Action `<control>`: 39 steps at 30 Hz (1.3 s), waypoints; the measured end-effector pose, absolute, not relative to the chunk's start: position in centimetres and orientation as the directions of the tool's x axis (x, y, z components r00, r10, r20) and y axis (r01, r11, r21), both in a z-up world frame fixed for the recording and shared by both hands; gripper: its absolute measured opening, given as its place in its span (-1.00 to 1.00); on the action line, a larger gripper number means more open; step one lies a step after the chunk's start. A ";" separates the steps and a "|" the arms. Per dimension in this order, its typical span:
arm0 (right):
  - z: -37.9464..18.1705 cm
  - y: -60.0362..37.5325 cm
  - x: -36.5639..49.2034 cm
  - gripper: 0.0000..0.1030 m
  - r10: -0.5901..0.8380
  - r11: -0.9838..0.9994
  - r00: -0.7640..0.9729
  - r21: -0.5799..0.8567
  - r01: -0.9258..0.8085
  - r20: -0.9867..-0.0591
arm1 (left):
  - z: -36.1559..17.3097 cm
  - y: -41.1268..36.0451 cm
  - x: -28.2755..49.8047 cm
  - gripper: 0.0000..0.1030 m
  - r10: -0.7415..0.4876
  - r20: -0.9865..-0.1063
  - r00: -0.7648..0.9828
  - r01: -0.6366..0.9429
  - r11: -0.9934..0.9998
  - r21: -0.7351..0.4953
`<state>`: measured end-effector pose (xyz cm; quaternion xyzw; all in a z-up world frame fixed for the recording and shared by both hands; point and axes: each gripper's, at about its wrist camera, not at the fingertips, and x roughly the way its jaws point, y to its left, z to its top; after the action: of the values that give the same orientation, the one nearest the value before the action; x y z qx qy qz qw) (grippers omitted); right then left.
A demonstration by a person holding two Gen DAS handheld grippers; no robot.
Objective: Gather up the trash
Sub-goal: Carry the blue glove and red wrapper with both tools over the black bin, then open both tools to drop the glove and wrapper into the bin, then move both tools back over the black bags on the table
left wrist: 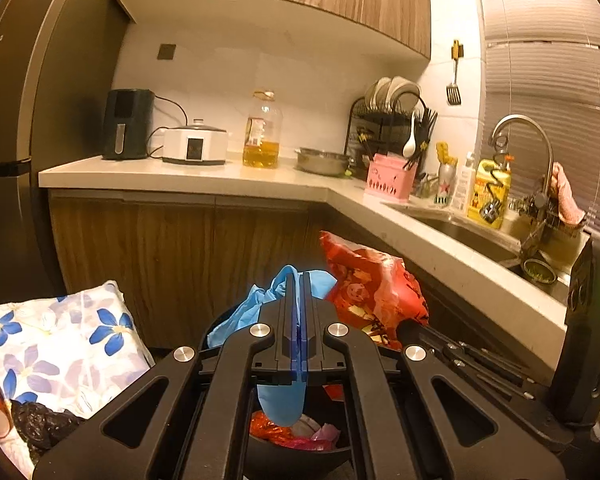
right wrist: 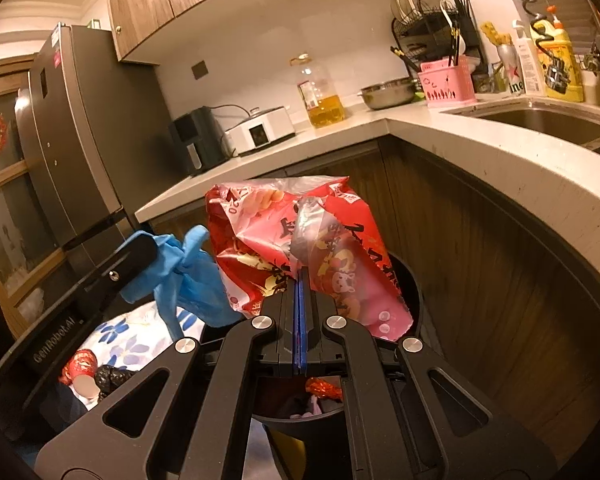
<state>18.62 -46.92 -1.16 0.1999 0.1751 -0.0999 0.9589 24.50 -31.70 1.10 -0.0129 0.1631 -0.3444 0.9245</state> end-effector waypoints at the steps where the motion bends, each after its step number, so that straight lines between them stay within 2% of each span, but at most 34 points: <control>1: -1.3 -47.0 18.7 -0.99 -0.120 0.899 0.918 0.352 0.262 -0.379 | 0.9 -31.7 24.6 -1.00 -0.641 -0.299 0.707 0.633 0.762 -0.135; 6: -1.6 -47.5 18.9 -0.98 -0.121 0.894 0.910 0.355 0.274 -0.397 | 0.2 -32.0 25.2 -0.98 -0.647 -0.327 0.689 0.639 0.755 -0.146; 11: -1.9 -47.6 18.7 -0.84 -0.130 0.890 0.904 0.354 0.287 -0.407 | -0.2 -31.9 25.6 -0.48 -0.655 -0.341 0.674 0.642 0.748 -0.167; 12: -1.9 -47.7 18.7 -0.77 -0.130 0.889 0.903 0.355 0.288 -0.408 | -0.2 -31.8 25.6 -0.44 -0.659 -0.341 0.671 0.644 0.745 -0.173; 15: -2.0 -47.8 18.4 -0.53 -0.135 0.886 0.902 0.356 0.295 -0.410 | -0.2 -31.3 25.7 -0.16 -0.651 -0.339 0.680 0.632 0.754 -0.180; 20: -1.7 -47.2 17.6 -0.05 -0.154 0.891 0.903 0.340 0.302 -0.400 | -0.2 -29.3 25.1 0.50 -0.608 -0.328 0.723 0.578 0.793 -0.195; 22: -1.5 -46.6 17.3 0.14 -0.157 0.897 0.906 0.327 0.298 -0.394 | -0.3 -28.4 24.6 0.68 -0.566 -0.331 0.755 0.541 0.823 -0.173; 28: -1.3 -44.8 15.9 0.43 -0.153 0.913 0.913 0.300 0.277 -0.377 | -0.8 -24.9 22.9 0.75 -0.441 -0.359 0.822 0.426 0.896 -0.126; 30: -1.3 -44.0 15.4 0.47 -0.146 0.919 0.915 0.292 0.266 -0.376 | -1.0 -23.4 22.2 0.84 -0.404 -0.361 0.840 0.385 0.914 -0.128; 39: -1.3 -40.1 13.1 0.53 -0.105 0.937 0.926 0.276 0.214 -0.361 | -1.5 -16.9 18.6 0.85 -0.243 -0.357 0.902 0.215 0.970 -0.116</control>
<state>13.14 -40.07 -1.29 0.1572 0.1731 -0.0824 0.9688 18.57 -16.85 -1.52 -0.0369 0.1879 -0.1176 0.9744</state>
